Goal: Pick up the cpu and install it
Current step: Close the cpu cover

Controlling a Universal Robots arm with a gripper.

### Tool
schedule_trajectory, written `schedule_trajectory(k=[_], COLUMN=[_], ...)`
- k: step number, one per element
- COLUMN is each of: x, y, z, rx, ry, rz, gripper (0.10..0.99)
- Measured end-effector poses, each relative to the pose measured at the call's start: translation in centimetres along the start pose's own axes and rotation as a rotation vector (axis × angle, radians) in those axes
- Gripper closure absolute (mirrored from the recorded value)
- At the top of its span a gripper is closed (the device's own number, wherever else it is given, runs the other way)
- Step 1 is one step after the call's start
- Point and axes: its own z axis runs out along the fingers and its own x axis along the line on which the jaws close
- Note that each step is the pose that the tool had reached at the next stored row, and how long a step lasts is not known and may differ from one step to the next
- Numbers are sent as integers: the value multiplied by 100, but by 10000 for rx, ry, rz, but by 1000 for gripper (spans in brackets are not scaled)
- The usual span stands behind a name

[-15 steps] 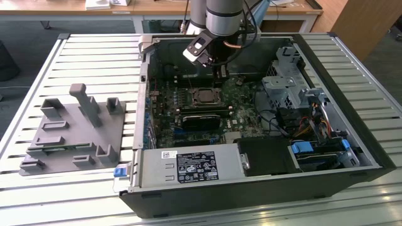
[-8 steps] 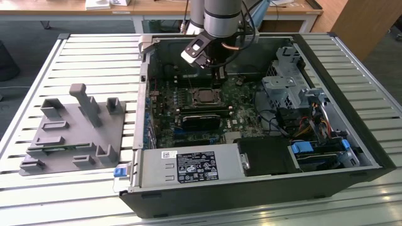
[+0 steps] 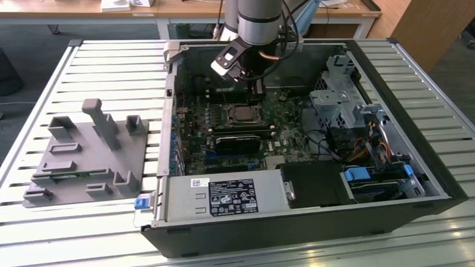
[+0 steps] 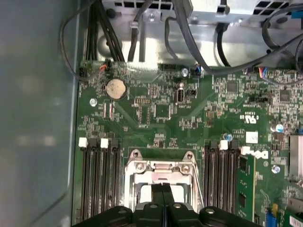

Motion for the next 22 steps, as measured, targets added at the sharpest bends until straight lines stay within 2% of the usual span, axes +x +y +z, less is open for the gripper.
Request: schedule_trajectory(k=[1,5,9,18,22], x=[1,2,3,3,0], y=[-30,-69,-137,-254,-289], z=[3,8,19,135,156], rx=[0,0,-1,-1,0], ry=[0,1,2,3,12], rz=[-1,-1,-1,-1,-1], gripper=[980,980,980,980,980])
